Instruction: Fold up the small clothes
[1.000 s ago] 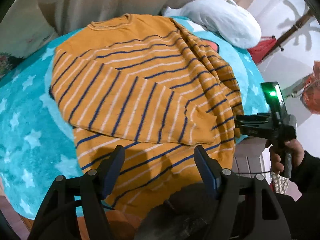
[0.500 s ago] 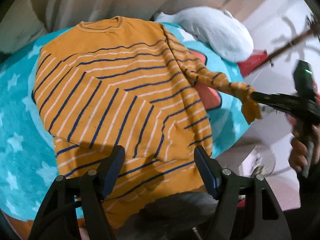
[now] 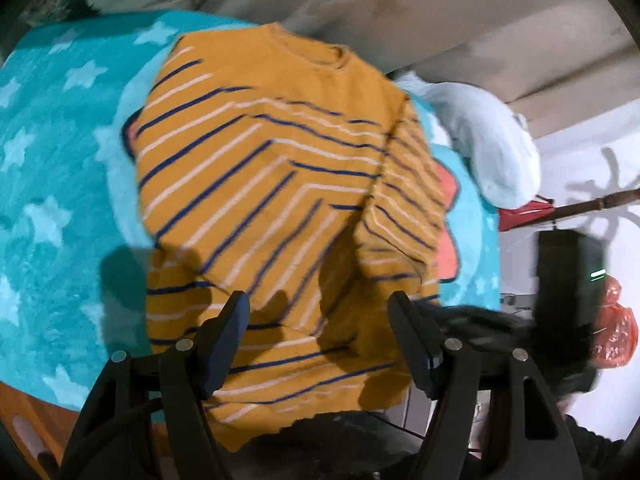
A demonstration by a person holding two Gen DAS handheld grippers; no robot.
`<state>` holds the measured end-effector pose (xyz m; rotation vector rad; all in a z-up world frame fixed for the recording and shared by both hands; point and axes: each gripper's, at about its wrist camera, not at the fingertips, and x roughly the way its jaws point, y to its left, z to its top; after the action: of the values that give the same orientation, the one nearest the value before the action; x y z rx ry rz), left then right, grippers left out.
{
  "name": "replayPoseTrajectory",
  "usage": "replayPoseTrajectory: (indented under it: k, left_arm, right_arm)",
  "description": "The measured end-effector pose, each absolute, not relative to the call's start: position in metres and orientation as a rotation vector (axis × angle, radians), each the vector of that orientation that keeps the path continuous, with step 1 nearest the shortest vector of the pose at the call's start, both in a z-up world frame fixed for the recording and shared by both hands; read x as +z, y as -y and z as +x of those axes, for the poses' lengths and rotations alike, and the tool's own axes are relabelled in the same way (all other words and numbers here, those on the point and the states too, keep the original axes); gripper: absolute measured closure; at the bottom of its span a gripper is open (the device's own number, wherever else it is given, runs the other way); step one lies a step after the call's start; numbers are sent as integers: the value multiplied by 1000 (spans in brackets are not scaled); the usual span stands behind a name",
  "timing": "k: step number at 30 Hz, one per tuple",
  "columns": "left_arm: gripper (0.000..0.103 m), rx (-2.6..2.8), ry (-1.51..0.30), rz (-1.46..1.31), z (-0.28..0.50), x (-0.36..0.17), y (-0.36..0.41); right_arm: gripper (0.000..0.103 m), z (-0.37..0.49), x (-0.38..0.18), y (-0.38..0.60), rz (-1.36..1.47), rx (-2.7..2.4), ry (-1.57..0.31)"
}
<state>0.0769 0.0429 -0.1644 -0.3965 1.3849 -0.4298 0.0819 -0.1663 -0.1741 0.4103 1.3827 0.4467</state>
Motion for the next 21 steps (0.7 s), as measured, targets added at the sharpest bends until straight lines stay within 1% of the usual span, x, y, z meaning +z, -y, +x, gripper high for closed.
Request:
replayPoseTrajectory:
  k: [3,4,6,7,8,9,10,13,19,20,21]
  left_arm:
    - [32,-399,-1392,-361,82,-173,-45]
    - [32,-401,-1391,-344,82,-174,-43]
    - [32,-405,-1391,-316,80,-178,-39]
    - [32,-414,-1398,-296,78,-181,-34]
    - [32,-419,-1404,-286,77,-185,-32]
    - [32,-426,-1416,-281,74,-189,-28]
    - [32,-435,-1427,-285,73,-193,-24]
    - [32,-461,-1456,-279,67,-206,-12]
    - [33,-586,-1535,-298,64,-230,22]
    - [35,-602,-1541,-298,63,-232,27]
    - [42,-614,-1552,-294,63,-236,31]
  right_arm:
    - [87,85,-232,152,400,454,-1516]
    - [86,83,-239,156,417,448,-1555]
    - [70,78,-234,174,436,407,-1563]
    - [50,78,-226,184,443,385,-1552]
    - [34,78,-216,198,454,361,-1526]
    - [30,81,-204,211,472,355,-1499]
    - [28,85,-194,221,489,363,-1480]
    - [28,107,-179,244,478,321,-1446]
    - [28,199,-206,266,463,118,-1448]
    - [28,216,-213,263,435,99,-1460]
    - [28,226,-220,259,410,84,-1469]
